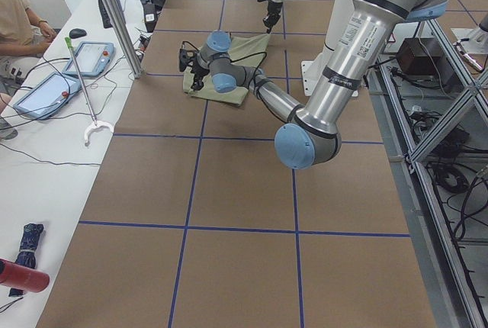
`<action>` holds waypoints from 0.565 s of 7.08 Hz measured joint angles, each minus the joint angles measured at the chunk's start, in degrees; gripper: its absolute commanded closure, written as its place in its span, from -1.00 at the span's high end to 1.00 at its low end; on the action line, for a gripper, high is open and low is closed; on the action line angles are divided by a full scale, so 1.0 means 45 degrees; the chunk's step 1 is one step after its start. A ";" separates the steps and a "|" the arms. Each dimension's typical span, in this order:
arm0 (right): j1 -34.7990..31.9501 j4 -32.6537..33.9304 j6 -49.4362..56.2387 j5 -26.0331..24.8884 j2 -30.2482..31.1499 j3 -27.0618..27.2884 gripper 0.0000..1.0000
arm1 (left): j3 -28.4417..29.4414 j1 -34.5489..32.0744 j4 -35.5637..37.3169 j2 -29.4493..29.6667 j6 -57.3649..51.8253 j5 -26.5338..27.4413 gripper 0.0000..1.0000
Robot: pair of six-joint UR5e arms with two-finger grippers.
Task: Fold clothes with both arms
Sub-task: 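Drag the shirt corner toward the robot with the right gripper while the left approaches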
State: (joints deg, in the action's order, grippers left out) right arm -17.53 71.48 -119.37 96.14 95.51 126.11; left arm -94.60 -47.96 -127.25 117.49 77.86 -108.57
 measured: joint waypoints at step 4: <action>0.3170 0.0008 -0.1195 0.0415 0.1121 0.1313 0.04 | -0.1754 0.1569 0.0171 -0.0515 0.2467 -0.1192 0.41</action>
State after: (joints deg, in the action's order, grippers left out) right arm -3.26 71.52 -124.75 98.01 100.56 132.02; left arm -102.50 -40.90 -126.48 115.17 88.96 -113.94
